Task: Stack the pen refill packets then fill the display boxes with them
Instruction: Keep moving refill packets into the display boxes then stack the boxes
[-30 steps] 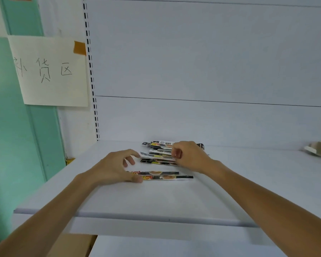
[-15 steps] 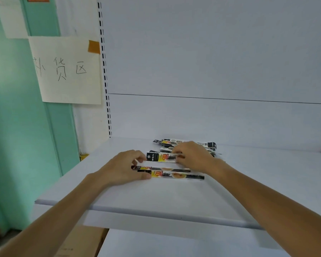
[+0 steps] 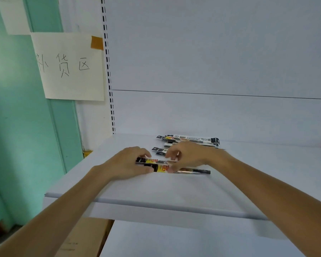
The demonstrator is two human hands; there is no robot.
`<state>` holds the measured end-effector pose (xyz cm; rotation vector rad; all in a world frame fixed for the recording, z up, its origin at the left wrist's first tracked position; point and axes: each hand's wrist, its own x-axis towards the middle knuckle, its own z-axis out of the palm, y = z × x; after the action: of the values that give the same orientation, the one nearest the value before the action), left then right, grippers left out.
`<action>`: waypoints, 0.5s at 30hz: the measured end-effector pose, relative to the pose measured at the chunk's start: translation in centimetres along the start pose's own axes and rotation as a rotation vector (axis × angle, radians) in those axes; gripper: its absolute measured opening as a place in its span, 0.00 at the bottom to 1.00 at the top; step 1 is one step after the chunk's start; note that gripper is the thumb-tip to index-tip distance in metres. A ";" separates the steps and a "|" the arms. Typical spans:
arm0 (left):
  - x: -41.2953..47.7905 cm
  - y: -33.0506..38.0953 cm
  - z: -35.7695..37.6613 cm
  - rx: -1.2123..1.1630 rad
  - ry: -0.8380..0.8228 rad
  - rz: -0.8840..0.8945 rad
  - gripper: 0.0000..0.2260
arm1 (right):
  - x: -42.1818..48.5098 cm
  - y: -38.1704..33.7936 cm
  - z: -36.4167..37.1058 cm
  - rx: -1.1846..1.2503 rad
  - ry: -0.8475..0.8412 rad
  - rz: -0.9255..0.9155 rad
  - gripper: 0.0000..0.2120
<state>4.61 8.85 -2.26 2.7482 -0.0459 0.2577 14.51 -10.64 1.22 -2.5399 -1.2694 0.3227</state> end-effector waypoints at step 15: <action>0.1 3.0 0.5 0.257 -0.046 0.119 0.10 | -3.5 2.2 -1.6 -0.025 -0.055 0.124 0.19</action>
<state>4.56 5.89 -1.62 3.0113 -0.2026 0.2474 14.62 -14.95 2.21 -2.6544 -1.1436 0.4082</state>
